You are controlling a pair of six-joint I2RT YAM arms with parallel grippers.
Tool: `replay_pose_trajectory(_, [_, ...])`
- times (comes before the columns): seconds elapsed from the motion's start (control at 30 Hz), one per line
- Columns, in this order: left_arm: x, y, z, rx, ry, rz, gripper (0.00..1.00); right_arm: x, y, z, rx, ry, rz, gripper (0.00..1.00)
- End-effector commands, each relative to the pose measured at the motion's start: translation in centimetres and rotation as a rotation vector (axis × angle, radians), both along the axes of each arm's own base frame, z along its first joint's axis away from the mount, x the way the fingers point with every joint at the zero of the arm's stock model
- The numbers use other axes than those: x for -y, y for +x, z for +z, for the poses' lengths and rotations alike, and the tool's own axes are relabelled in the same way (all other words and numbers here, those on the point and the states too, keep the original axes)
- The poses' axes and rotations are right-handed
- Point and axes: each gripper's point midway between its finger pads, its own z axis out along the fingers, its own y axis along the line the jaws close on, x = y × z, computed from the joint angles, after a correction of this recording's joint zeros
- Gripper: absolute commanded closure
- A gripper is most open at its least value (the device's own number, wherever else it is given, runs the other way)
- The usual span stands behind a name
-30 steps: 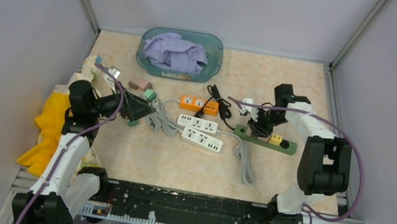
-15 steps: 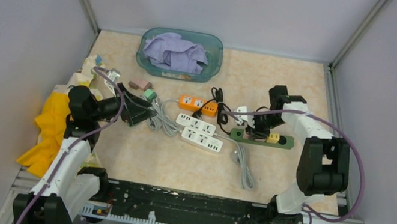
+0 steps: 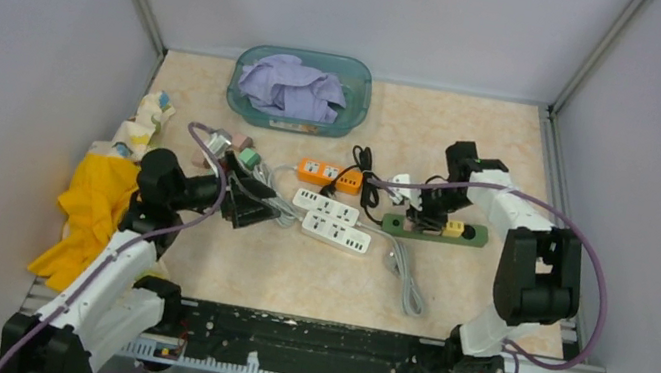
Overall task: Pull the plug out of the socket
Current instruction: Remove the plug from the socket.
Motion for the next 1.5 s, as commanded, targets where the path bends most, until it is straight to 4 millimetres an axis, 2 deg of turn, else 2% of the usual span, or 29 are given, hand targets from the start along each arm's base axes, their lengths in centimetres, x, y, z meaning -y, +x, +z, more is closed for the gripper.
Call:
replay_pose_trajectory(0.0, [1.8,-0.9,-0.1,0.029,0.035,-0.029,0.07,-2.8,-2.5,-0.1,-0.122,0.095,0.02,0.7])
replay_pose_trajectory(0.23, [5.7,-2.9,-2.6,-0.008,0.052,-0.033,0.07,-3.1,-2.2,0.8,-0.09,0.123,-0.002,0.51])
replay_pose_trajectory(0.4, [8.4,-3.8,-4.7,0.031,0.071,-0.049,0.08,-3.5,-2.1,1.9,-0.072,0.161,-0.01,0.45])
replay_pose_trajectory(0.6, [12.0,-3.8,-6.2,0.269,0.182,-0.098,0.08,-2.9,-1.8,3.1,-0.048,0.199,-0.03,0.45])
replay_pose_trajectory(0.7, [13.5,-3.6,-5.7,0.448,0.18,-0.115,0.06,-2.5,-1.7,4.2,-0.044,0.246,-0.04,0.45])
replay_pose_trajectory(0.77, [14.3,-3.1,-5.8,0.529,0.183,-0.127,0.04,-2.5,-1.7,5.0,-0.037,0.279,-0.041,0.45])
replay_pose_trajectory(0.83, [15.4,-2.3,-6.7,0.577,0.228,-0.156,0.01,-2.4,-1.7,5.3,-0.029,0.286,-0.045,0.45])
replay_pose_trajectory(0.93, [17.4,-0.1,-7.5,0.612,0.297,-0.172,0.0,-2.3,-1.6,5.4,-0.026,0.288,-0.05,0.45])
replay_pose_trajectory(1.2, [21.3,5.9,-10.7,0.487,0.379,-0.152,0.0,-1.7,-1.2,6.3,-0.001,0.311,-0.076,0.43])
replay_pose_trajectory(1.37, [23.5,7.9,-12.0,0.492,0.388,-0.154,0.0,-1.3,-0.8,6.5,0.007,0.314,-0.097,0.42])
replay_pose_trajectory(1.47, [24.5,8.3,-13.1,0.513,0.408,-0.188,0.0,-0.5,-0.5,6.7,0.011,0.319,-0.124,0.42])
